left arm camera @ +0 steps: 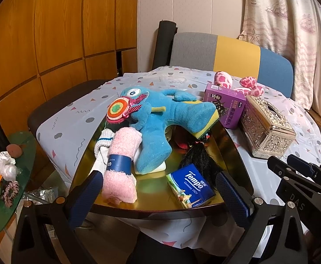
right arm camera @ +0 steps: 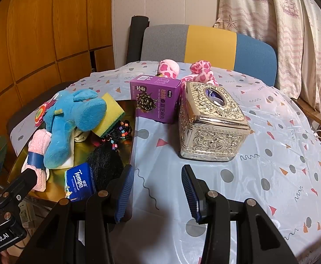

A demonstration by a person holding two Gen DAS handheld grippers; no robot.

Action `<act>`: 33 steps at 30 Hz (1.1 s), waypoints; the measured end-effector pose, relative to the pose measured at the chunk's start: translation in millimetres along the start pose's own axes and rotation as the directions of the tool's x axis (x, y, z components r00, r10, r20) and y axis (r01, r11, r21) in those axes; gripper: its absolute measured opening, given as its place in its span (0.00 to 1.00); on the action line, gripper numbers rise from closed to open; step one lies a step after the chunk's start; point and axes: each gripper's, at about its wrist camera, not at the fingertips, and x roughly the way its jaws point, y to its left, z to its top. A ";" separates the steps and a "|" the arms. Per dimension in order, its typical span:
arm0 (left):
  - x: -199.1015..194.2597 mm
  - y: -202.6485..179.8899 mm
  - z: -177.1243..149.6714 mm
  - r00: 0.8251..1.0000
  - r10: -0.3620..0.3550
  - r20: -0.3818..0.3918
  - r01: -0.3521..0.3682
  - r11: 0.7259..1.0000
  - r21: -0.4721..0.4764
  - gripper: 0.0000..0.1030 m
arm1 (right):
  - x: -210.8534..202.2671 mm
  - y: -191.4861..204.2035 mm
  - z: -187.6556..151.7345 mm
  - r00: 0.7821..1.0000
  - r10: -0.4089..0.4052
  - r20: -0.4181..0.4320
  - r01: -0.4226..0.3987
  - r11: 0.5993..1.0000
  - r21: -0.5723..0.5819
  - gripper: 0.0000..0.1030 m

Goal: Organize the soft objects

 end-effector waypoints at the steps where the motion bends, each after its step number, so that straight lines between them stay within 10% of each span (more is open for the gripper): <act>1: 0.1 0.0 0.1 1.000 0.000 0.000 0.000 1.000 0.000 1.00 | 0.0 0.0 -0.2 1.000 0.000 0.000 0.000 1.000 -0.001 0.44; 33: 0.8 -0.2 -3.7 1.000 -0.003 -0.016 0.003 1.000 -0.002 1.00 | -0.8 -1.7 -3.1 1.000 0.001 -0.005 -0.001 1.000 0.003 0.44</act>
